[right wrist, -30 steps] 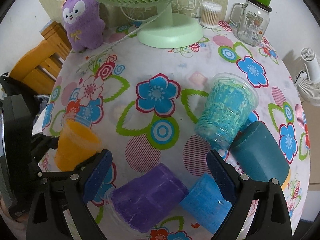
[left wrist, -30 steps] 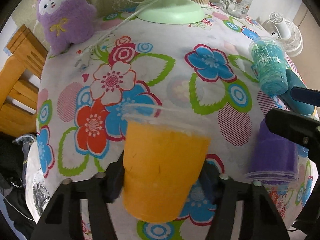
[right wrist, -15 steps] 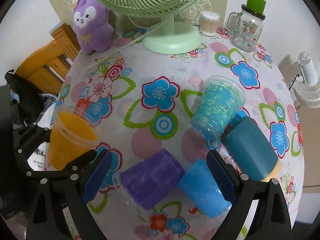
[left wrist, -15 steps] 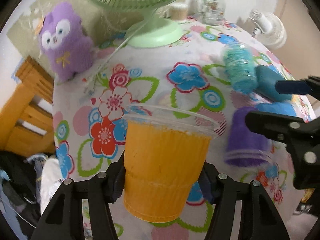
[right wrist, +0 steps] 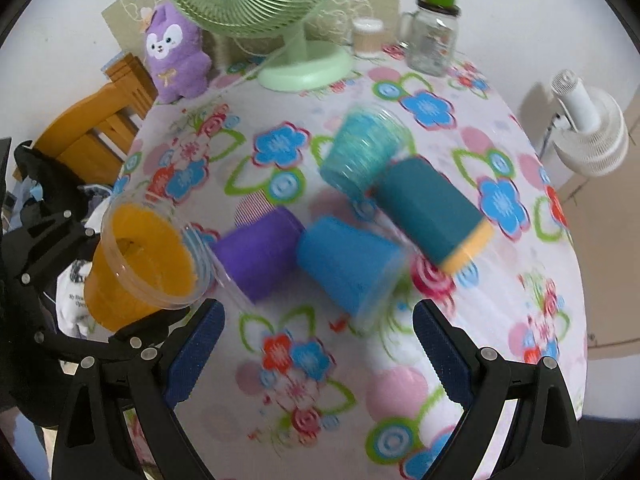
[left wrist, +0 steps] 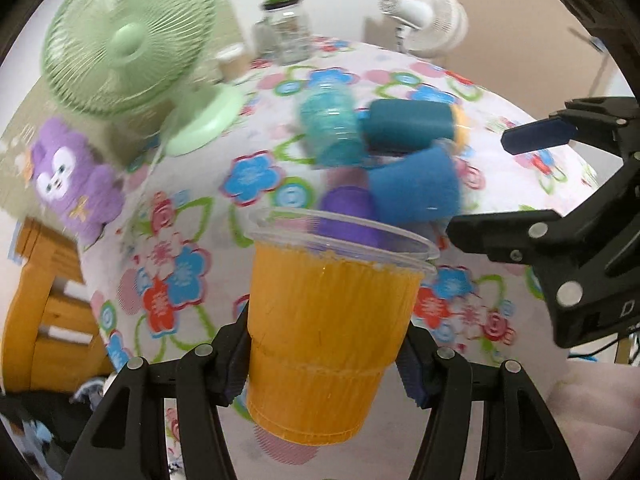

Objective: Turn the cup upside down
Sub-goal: 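Lift the orange cup with the right tool and rotate it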

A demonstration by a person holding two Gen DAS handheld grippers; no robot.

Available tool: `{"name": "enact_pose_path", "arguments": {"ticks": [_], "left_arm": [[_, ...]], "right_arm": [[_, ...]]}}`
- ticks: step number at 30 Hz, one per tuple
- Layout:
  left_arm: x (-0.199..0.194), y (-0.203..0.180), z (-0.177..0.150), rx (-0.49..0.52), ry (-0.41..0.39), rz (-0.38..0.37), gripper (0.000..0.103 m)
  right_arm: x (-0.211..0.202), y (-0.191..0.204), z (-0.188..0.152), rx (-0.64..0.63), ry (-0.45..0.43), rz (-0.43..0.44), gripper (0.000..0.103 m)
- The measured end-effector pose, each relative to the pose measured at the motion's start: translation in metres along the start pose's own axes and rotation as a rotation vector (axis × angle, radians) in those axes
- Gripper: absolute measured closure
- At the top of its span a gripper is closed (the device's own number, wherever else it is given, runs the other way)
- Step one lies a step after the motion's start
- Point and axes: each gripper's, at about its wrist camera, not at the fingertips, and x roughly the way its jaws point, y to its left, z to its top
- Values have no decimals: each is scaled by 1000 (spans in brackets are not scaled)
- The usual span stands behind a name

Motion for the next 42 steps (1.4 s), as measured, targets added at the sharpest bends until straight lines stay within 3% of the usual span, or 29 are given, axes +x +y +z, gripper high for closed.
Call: {"name": "enact_pose_path", "arguments": {"ticks": [17,26,31,32,34,42], "left_arm": [[36,-105,24,361,-15,-142,40],[68,-137,25,498,14,-199,40],[77,-141,30,486,24,-198,34],[77,-140,31,478,19,-191,30],[76,-140,31,466,12,-182,11],[56,-124,30,373,19,-149,8]], "right_arm": [[8,-78,-68,162,76,-78,6],[24,-107,-95,260,115,-65,6],[31,-114,-96,268,120,-54,6],[32,-115,-95,269,122,-50,6],[35,-116,-93,265,124,-49,6],[21,-104,-77,204,100,-23,6]]}}
